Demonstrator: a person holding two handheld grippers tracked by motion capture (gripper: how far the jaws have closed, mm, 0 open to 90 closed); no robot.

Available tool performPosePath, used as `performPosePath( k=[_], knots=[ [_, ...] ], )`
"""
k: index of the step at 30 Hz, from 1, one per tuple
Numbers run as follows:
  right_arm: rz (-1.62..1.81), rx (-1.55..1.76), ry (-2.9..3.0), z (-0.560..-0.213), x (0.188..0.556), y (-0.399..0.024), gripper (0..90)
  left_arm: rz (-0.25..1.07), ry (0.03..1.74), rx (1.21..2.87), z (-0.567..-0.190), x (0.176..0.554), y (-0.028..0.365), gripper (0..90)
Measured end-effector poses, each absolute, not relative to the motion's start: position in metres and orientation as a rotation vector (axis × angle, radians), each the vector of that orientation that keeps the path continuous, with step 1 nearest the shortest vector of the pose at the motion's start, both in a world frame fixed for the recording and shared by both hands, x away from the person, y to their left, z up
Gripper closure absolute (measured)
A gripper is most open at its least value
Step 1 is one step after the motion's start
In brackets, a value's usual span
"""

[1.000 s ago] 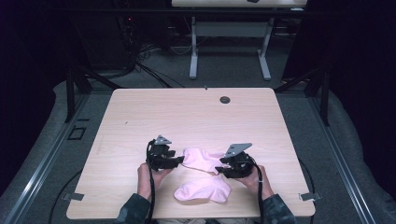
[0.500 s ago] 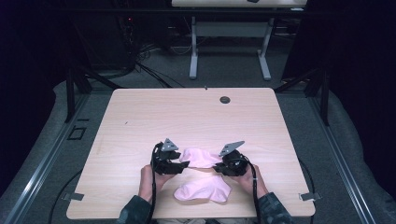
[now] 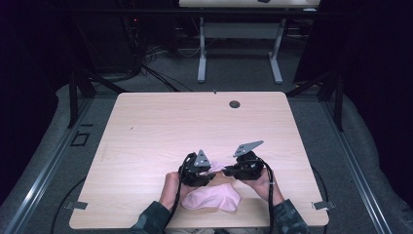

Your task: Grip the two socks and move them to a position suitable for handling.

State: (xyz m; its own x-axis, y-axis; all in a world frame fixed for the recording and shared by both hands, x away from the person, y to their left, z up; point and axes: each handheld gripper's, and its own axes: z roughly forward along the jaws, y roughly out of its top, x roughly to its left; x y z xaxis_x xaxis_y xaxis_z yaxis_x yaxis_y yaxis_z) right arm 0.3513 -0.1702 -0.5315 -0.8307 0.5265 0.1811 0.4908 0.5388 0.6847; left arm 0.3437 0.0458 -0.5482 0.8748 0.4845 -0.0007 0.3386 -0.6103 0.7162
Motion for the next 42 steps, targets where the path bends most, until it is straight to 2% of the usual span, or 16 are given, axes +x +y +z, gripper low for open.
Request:
performPosePath(
  k=[2, 3, 10, 13, 16, 20, 21, 22, 23, 27, 33, 38, 42],
  knots=[
    [1.197, 0.917, 2.702, -0.533, 0.352, -0.172, 82.7, 0.221, 0.589, 2.24, -0.546, 0.345, 0.045, 85.4],
    [1.19, 0.926, 2.701, -0.534, 0.352, -0.175, 81.1, 0.206, 0.593, 2.241, -0.543, 0.347, 0.044, 87.9],
    [1.186, 0.986, 2.521, -0.537, 0.338, -0.18, 54.7, 0.184, 0.683, 2.231, -0.527, 0.353, 0.039, 88.8],
    [1.171, 0.957, 2.449, -0.536, 0.328, -0.178, 48.0, 0.172, 0.72, 2.204, -0.522, 0.356, 0.04, 88.8],
    [1.143, 0.921, 2.376, -0.537, 0.32, -0.172, 46.4, 0.168, 0.743, 2.184, -0.516, 0.358, 0.041, 88.8],
    [1.111, 0.858, 2.306, -0.537, 0.316, -0.165, 50.8, 0.147, 0.756, 2.156, -0.511, 0.359, 0.044, 88.8],
    [1.111, 0.815, 2.269, -0.536, 0.312, -0.164, 59.4, 0.141, 0.755, 2.153, -0.511, 0.359, 0.044, 88.7],
    [1.108, 0.791, 2.256, -0.535, 0.311, -0.162, 62.9, 0.134, 0.753, 2.152, -0.511, 0.359, 0.045, 88.7],
    [1.093, 0.774, 2.251, -0.532, 0.312, -0.162, 70.4, 0.128, 0.748, 2.15, -0.511, 0.359, 0.046, 88.7],
    [1.106, 0.765, 2.272, -0.522, 0.317, -0.167, 83.8, 0.112, 0.741, 2.141, -0.512, 0.359, 0.05, 88.6],
    [1.147, 0.793, 2.317, -0.507, 0.322, -0.17, 86.1, 0.117, 0.729, 2.147, -0.516, 0.357, 0.051, 85.0],
    [1.133, 0.87, 2.353, -0.493, 0.325, -0.169, 86.3, 0.141, 0.766, 2.145, -0.525, 0.352, 0.054, 69.1],
    [1.133, 0.924, 2.366, -0.484, 0.325, -0.166, 86.4, 0.239, 0.767, 2.178, -0.533, 0.339, 0.053, 58.6]
  ],
)
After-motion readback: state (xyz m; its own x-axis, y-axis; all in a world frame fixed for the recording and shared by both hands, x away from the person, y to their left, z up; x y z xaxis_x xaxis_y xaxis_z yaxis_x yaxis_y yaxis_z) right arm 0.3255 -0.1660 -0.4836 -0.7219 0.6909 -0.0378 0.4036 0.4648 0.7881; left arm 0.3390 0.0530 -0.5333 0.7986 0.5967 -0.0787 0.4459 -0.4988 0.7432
